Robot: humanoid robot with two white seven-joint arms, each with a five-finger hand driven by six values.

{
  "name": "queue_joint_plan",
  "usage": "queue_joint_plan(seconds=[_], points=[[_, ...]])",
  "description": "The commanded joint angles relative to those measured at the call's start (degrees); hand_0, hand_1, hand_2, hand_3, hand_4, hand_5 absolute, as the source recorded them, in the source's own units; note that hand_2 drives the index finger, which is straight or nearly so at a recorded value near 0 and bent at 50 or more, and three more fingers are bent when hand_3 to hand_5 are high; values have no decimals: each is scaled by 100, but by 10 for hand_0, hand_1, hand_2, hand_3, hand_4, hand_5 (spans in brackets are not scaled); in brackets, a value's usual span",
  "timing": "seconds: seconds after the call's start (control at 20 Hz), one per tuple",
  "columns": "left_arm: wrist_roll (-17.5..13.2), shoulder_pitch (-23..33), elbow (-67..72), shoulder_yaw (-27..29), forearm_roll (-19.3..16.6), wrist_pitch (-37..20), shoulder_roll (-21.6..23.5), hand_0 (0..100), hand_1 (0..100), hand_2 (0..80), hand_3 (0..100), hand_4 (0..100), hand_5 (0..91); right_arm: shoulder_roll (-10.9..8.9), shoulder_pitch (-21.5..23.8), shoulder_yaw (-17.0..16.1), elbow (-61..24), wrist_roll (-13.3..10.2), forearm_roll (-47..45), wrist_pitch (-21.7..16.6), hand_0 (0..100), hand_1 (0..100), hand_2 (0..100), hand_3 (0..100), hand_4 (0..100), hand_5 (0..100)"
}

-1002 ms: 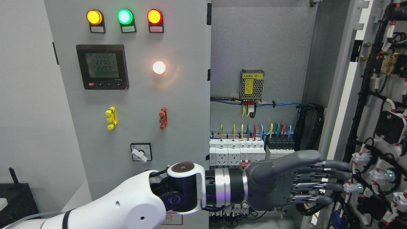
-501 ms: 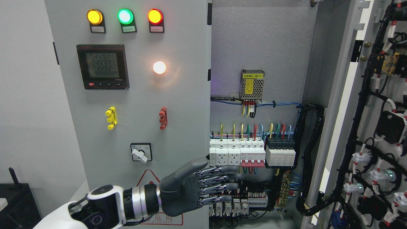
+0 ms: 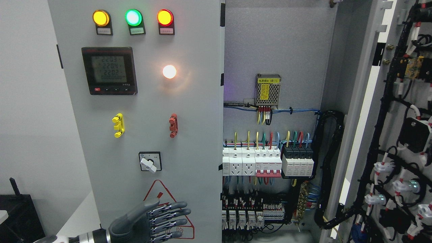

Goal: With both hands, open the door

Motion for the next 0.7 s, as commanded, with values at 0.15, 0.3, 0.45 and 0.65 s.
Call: queue_joint_plan(seconds=[0.15,0.3,0.45,0.65], points=[[5,1629,-121,1252,-620,-10,1196,120,389,0,0,0,0,0,0,0,0,0,0,-5,120,389,0,0,0,0],[5,2393,-103,1595,-972,-63,1179,120,389,0,0,0,0,0,0,0,0,0,0,-5,120,389,0,0,0,0],[5,3123,-95,2008,-1192,-81,1179,120,389,0,0,0,0,0,0,0,0,0,0,-5,120,389,0,0,0,0],[5,3871,2,2229,-1543,-107,1179,120,389,0,0,0,0,0,0,0,0,0,0,-5,120,389,0,0,0,0]])
